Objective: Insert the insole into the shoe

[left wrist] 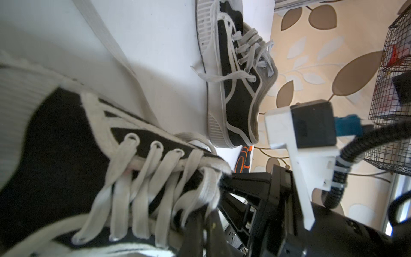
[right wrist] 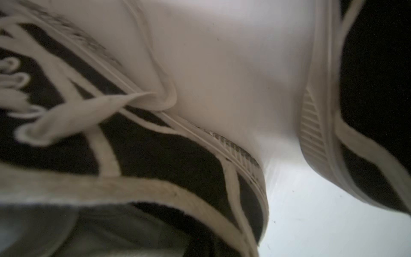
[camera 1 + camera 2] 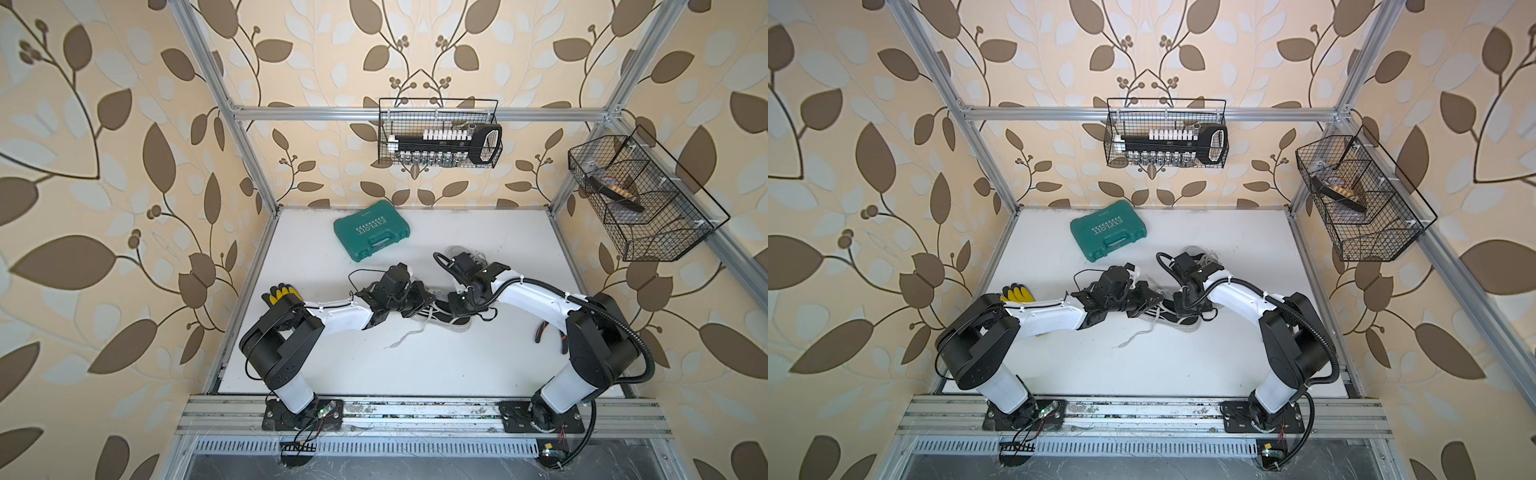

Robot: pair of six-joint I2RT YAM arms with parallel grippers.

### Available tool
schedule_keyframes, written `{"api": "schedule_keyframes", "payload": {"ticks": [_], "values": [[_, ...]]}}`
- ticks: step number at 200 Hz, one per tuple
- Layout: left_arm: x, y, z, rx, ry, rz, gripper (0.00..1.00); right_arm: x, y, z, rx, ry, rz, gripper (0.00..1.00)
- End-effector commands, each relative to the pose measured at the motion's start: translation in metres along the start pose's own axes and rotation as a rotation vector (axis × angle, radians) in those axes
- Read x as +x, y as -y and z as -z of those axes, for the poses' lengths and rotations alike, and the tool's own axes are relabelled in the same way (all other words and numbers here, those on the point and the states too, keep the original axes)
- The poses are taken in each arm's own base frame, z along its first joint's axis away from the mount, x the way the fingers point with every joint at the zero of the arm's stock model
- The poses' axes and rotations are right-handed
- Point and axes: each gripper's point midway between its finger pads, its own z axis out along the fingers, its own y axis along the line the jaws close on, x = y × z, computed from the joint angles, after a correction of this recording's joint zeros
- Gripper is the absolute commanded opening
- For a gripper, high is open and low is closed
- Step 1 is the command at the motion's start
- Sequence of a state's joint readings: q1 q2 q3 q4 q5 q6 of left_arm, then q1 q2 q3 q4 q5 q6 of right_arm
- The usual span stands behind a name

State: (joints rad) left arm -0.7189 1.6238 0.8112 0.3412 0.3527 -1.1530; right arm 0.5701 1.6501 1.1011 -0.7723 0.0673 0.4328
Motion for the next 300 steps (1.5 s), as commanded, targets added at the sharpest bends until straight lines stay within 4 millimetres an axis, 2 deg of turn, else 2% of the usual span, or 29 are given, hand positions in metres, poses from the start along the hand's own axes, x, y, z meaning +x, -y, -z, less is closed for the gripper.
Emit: {"api": "schedule_keyframes", "payload": {"ticks": [1, 10, 21, 32, 39, 55, 74, 93, 104, 112, 129, 137, 158, 174, 184, 197, 216, 227, 239, 253, 283, 290, 300], "values": [[-0.006, 0.020, 0.016, 0.043, 0.035, -0.045, 0.00, 0.007, 0.034, 0.005, 0.232, -0.022, 0.079, 0.00], [-0.005, 0.020, 0.016, 0.044, 0.025, -0.046, 0.00, 0.006, 0.032, 0.009, 0.230, -0.019, 0.090, 0.00], [-0.001, 0.016, 0.013, 0.037, 0.004, -0.041, 0.00, 0.002, 0.027, 0.018, 0.222, -0.005, 0.104, 0.21], [0.002, 0.011, 0.009, 0.031, -0.017, -0.031, 0.00, -0.003, 0.021, 0.030, 0.217, 0.023, 0.118, 0.35], [0.004, 0.006, 0.007, 0.030, -0.025, -0.022, 0.00, -0.006, 0.017, 0.038, 0.211, 0.039, 0.124, 0.41], [0.008, -0.002, 0.003, 0.027, -0.032, -0.006, 0.00, -0.009, 0.013, 0.052, 0.195, 0.057, 0.125, 0.46], [0.008, -0.008, 0.002, 0.017, -0.027, -0.001, 0.00, -0.011, 0.010, 0.063, 0.181, 0.063, 0.131, 0.47], [0.008, -0.010, 0.002, 0.011, -0.027, -0.002, 0.00, -0.014, 0.006, 0.072, 0.148, 0.086, 0.132, 0.46], [0.008, -0.011, 0.002, 0.010, -0.027, -0.001, 0.00, -0.016, -0.002, 0.074, 0.098, 0.111, 0.133, 0.41], [0.008, -0.012, 0.001, 0.009, -0.027, 0.000, 0.00, -0.016, -0.010, 0.071, 0.050, 0.126, 0.137, 0.33], [0.009, -0.014, 0.001, 0.008, -0.029, 0.005, 0.00, -0.019, -0.029, 0.059, -0.056, 0.154, 0.151, 0.07], [0.009, -0.014, 0.000, 0.009, -0.029, 0.005, 0.00, -0.020, -0.034, 0.049, -0.083, 0.171, 0.150, 0.00], [0.010, -0.016, 0.000, 0.003, -0.033, 0.007, 0.00, -0.025, -0.038, 0.018, -0.108, 0.180, 0.134, 0.00], [0.010, -0.017, 0.001, -0.003, -0.032, 0.005, 0.00, -0.032, -0.030, -0.013, -0.072, 0.162, 0.115, 0.00], [0.010, -0.018, 0.001, -0.003, -0.033, 0.005, 0.00, -0.035, -0.024, -0.025, -0.042, 0.142, 0.112, 0.00], [0.011, -0.018, 0.001, -0.002, -0.037, 0.005, 0.00, -0.041, -0.019, -0.019, 0.010, 0.150, 0.131, 0.00], [0.011, -0.019, 0.002, -0.006, -0.030, 0.003, 0.00, -0.046, -0.019, 0.012, 0.055, 0.212, 0.168, 0.00], [0.011, -0.018, 0.002, -0.007, -0.029, 0.002, 0.00, -0.043, -0.015, 0.025, 0.090, 0.223, 0.169, 0.00], [0.010, -0.018, 0.002, -0.007, -0.033, 0.001, 0.00, -0.037, -0.009, 0.031, 0.115, 0.221, 0.158, 0.00], [0.011, -0.018, 0.002, -0.007, -0.033, 0.001, 0.00, -0.030, -0.002, 0.020, 0.120, 0.208, 0.127, 0.00], [0.012, -0.021, 0.004, -0.011, -0.034, 0.003, 0.00, -0.027, 0.019, -0.037, 0.115, 0.110, 0.047, 0.00], [0.012, -0.021, 0.004, -0.014, -0.035, 0.003, 0.00, -0.029, 0.024, -0.041, 0.153, 0.090, 0.063, 0.00], [0.012, -0.022, 0.005, -0.017, -0.032, 0.000, 0.00, -0.034, 0.025, -0.036, 0.183, 0.082, 0.086, 0.00]]}}
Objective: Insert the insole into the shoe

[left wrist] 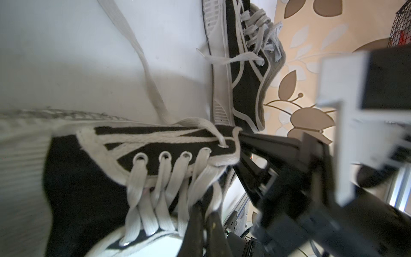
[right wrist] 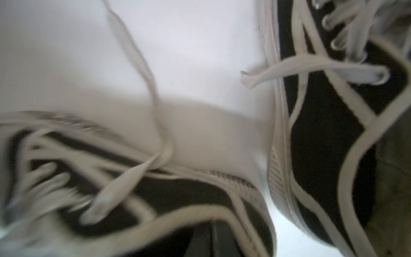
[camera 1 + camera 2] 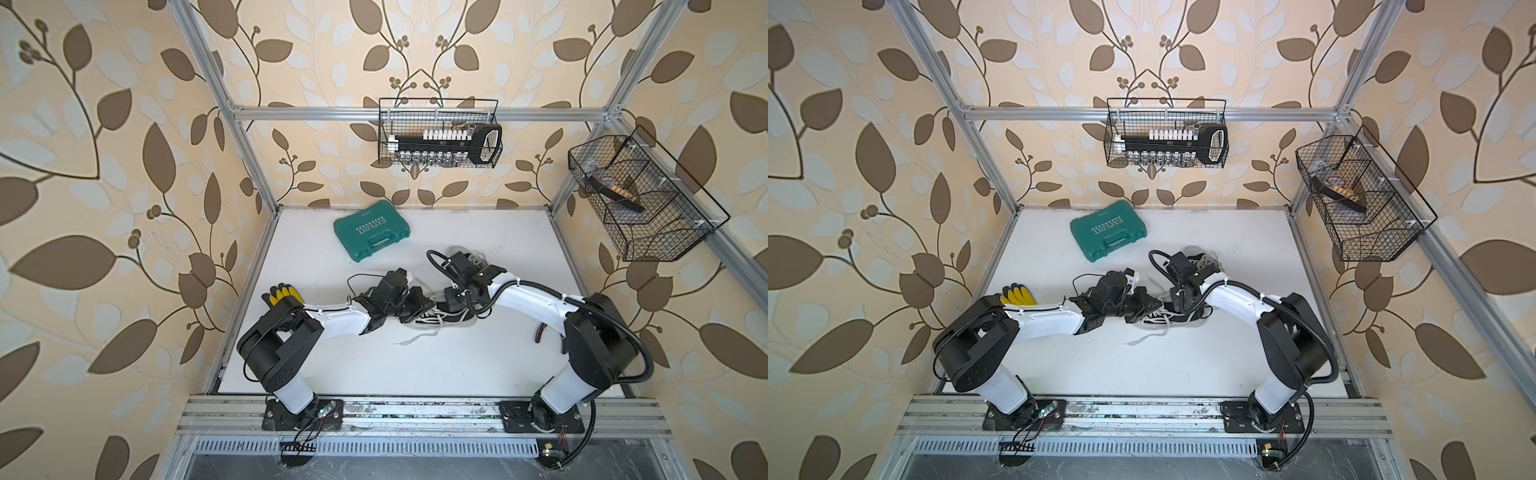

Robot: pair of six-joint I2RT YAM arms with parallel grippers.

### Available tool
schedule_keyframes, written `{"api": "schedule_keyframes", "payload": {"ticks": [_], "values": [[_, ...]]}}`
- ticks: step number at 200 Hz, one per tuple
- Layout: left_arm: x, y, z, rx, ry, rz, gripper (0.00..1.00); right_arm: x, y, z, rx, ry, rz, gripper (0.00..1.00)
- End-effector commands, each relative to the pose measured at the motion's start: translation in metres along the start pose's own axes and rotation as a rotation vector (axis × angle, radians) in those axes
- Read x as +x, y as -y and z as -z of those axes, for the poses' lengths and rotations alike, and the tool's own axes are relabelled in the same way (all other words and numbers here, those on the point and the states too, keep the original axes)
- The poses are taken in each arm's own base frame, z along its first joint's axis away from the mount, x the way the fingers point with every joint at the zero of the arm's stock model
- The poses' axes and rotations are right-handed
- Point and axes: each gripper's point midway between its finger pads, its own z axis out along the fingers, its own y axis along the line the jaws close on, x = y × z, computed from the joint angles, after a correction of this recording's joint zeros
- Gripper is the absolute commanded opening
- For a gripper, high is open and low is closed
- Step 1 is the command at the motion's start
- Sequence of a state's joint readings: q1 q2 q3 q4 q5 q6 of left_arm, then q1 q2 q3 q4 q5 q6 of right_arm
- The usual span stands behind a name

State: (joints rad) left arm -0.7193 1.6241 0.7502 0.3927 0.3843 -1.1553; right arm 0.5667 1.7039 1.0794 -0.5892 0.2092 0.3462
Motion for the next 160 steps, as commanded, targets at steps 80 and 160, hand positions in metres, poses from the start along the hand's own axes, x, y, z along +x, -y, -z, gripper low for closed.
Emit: {"api": "schedule_keyframes", "payload": {"ticks": [80, 160], "values": [[0.001, -0.010, 0.005, -0.027, 0.003, -0.004, 0.00, 0.013, 0.009, 0.026, 0.124, -0.024, 0.037, 0.00], [0.001, -0.011, 0.006, -0.029, 0.011, -0.007, 0.00, 0.003, 0.027, 0.030, 0.331, -0.151, 0.154, 0.00]]}}
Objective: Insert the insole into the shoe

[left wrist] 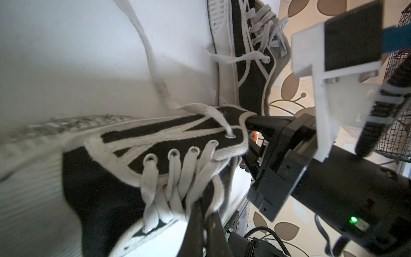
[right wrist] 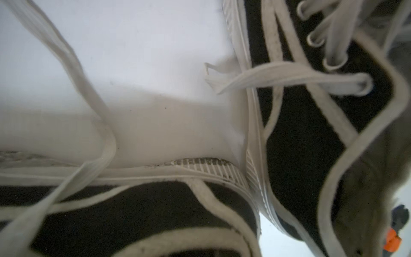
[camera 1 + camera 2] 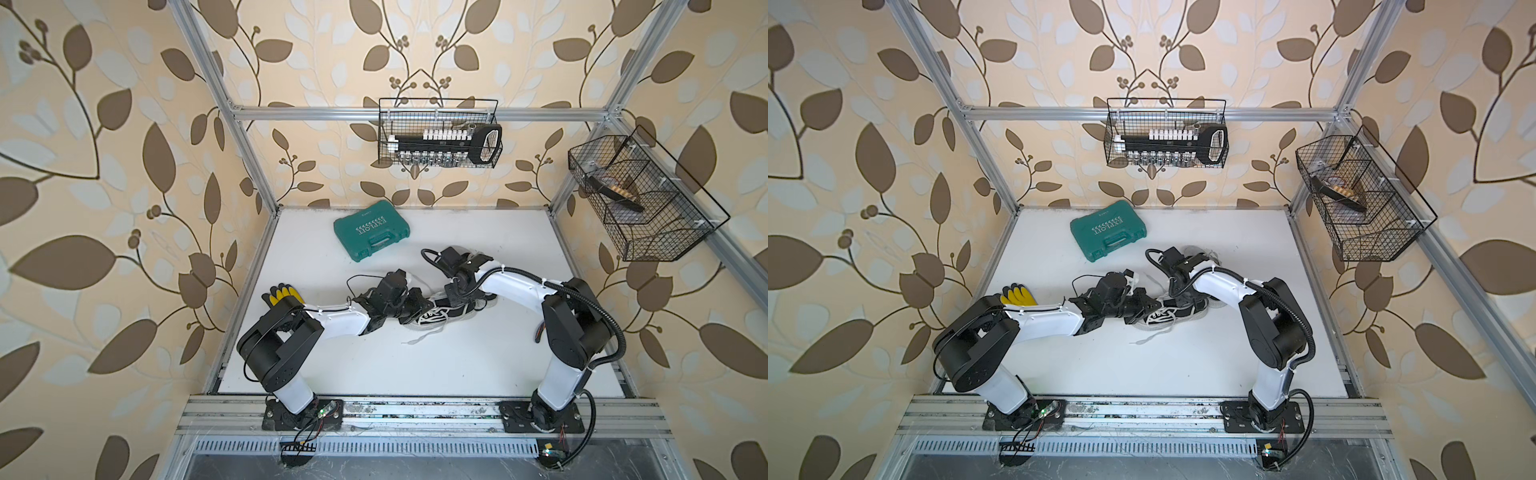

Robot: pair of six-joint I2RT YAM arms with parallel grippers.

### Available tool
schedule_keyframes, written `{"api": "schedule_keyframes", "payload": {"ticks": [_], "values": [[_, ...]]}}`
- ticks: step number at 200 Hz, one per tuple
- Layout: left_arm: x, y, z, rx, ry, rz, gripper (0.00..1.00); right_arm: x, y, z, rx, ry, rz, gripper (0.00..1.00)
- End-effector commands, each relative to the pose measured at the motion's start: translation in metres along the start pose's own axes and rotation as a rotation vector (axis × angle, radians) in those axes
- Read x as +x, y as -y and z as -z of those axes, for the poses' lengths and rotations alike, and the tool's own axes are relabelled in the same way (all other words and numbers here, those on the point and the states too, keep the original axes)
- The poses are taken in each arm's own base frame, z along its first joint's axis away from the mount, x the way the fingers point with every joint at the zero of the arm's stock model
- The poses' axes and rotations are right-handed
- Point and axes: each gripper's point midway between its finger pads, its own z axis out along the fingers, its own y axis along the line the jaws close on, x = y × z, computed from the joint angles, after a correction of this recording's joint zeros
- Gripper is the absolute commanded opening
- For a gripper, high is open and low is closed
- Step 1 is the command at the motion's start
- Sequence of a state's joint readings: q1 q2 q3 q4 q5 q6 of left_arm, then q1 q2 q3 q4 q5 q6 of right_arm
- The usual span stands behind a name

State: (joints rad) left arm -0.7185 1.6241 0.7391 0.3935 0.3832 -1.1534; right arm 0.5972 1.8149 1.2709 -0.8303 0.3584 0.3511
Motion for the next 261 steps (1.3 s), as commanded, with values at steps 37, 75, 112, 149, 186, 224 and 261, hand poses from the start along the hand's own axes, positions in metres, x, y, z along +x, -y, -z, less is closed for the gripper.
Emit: {"api": "schedule_keyframes", "payload": {"ticks": [37, 75, 112, 149, 186, 224, 261], "values": [[0.000, -0.010, 0.009, -0.032, 0.019, -0.015, 0.00, 0.036, 0.012, -0.018, 0.180, -0.169, 0.100, 0.00], [0.001, -0.010, 0.007, -0.029, 0.011, -0.015, 0.00, 0.040, 0.008, -0.038, 0.173, -0.258, 0.107, 0.00], [0.000, -0.011, 0.008, -0.034, 0.021, -0.014, 0.00, 0.038, 0.013, 0.017, 0.164, -0.208, 0.104, 0.00], [0.002, -0.014, 0.007, -0.036, 0.013, -0.010, 0.00, 0.073, 0.009, -0.013, 0.151, -0.322, 0.117, 0.00], [0.002, -0.013, 0.006, -0.036, 0.010, -0.013, 0.00, 0.075, -0.001, -0.016, 0.044, -0.347, 0.080, 0.00], [0.000, -0.008, 0.006, -0.027, 0.012, -0.018, 0.00, 0.068, -0.001, 0.034, -0.058, -0.287, 0.045, 0.00], [0.002, -0.005, 0.004, -0.023, -0.001, -0.022, 0.00, 0.099, -0.031, -0.022, -0.166, -0.415, 0.037, 0.00]]}}
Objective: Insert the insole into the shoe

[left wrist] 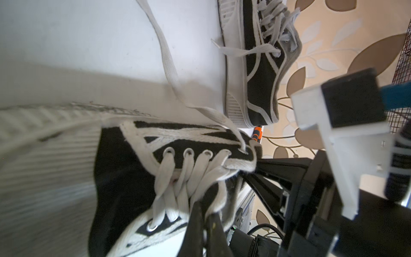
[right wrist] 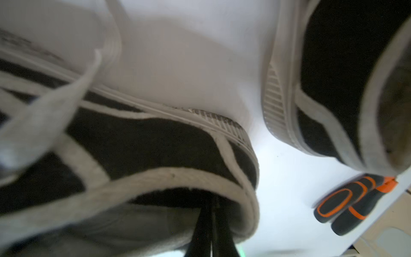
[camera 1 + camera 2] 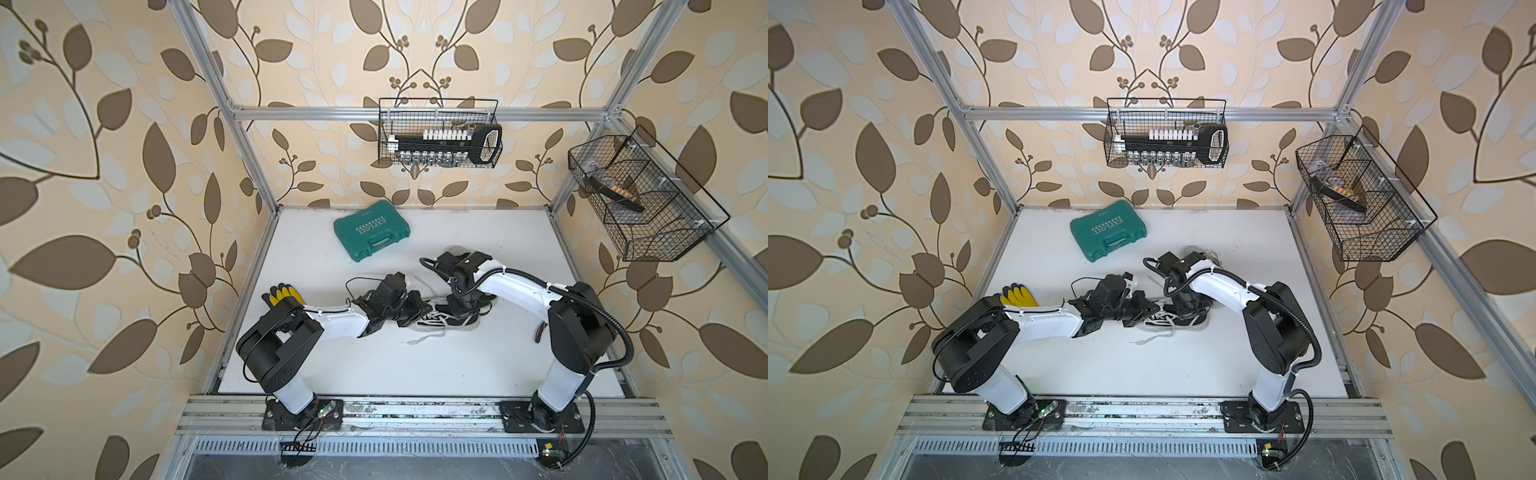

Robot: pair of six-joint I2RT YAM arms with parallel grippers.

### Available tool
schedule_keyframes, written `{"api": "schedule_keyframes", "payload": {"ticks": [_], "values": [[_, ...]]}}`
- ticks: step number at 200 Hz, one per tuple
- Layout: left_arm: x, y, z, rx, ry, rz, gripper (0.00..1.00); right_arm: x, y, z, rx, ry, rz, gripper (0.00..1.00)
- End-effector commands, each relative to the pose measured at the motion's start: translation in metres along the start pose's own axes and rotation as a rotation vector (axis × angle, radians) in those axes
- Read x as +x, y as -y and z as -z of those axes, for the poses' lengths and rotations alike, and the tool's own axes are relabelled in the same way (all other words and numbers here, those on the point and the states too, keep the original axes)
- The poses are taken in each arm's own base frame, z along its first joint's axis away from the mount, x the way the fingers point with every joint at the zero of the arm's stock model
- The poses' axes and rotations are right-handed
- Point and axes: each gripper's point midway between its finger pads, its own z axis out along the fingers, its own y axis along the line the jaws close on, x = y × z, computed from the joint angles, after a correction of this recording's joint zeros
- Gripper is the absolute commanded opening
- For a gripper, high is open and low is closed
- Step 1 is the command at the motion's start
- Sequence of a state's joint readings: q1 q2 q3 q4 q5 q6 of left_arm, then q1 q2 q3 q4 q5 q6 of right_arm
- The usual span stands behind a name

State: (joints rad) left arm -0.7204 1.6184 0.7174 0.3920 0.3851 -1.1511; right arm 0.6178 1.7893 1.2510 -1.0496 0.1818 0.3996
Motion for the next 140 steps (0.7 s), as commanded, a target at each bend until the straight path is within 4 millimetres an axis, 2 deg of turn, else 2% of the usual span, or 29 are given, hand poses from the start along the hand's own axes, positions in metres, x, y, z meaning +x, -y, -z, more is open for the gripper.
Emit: {"api": "schedule_keyframes", "payload": {"ticks": [1, 14, 30, 40, 49, 62, 85, 99, 110, 140], "values": [[-0.002, 0.003, 0.003, -0.009, 0.008, -0.026, 0.00, 0.023, -0.017, -0.045, -0.078, -0.164, 0.010, 0.00], [-0.003, 0.005, 0.004, -0.010, 0.006, -0.031, 0.00, 0.014, -0.020, -0.032, -0.100, -0.136, 0.007, 0.00], [-0.003, 0.008, 0.003, -0.006, 0.008, -0.034, 0.00, 0.003, -0.021, 0.004, -0.144, -0.059, -0.007, 0.00], [-0.003, 0.010, 0.003, -0.004, 0.004, -0.036, 0.00, 0.002, -0.020, 0.022, -0.159, -0.026, -0.013, 0.00], [-0.004, 0.012, 0.003, -0.004, 0.004, -0.041, 0.00, 0.004, -0.023, 0.030, -0.193, -0.019, -0.021, 0.00], [-0.003, 0.013, 0.002, -0.005, 0.001, -0.045, 0.00, 0.011, -0.032, 0.023, -0.245, -0.036, -0.044, 0.00], [-0.003, 0.014, 0.002, -0.004, -0.003, -0.046, 0.00, 0.023, -0.057, -0.021, -0.339, -0.106, -0.081, 0.00], [-0.002, 0.014, 0.002, -0.008, -0.005, -0.048, 0.00, 0.023, -0.064, -0.036, -0.355, -0.126, -0.096, 0.00], [-0.002, 0.015, 0.003, -0.007, -0.008, -0.052, 0.00, 0.016, -0.063, -0.028, -0.361, -0.096, -0.097, 0.00], [-0.002, 0.017, 0.006, -0.032, -0.011, -0.076, 0.00, -0.007, -0.052, 0.029, -0.394, 0.073, -0.121, 0.00]]}}
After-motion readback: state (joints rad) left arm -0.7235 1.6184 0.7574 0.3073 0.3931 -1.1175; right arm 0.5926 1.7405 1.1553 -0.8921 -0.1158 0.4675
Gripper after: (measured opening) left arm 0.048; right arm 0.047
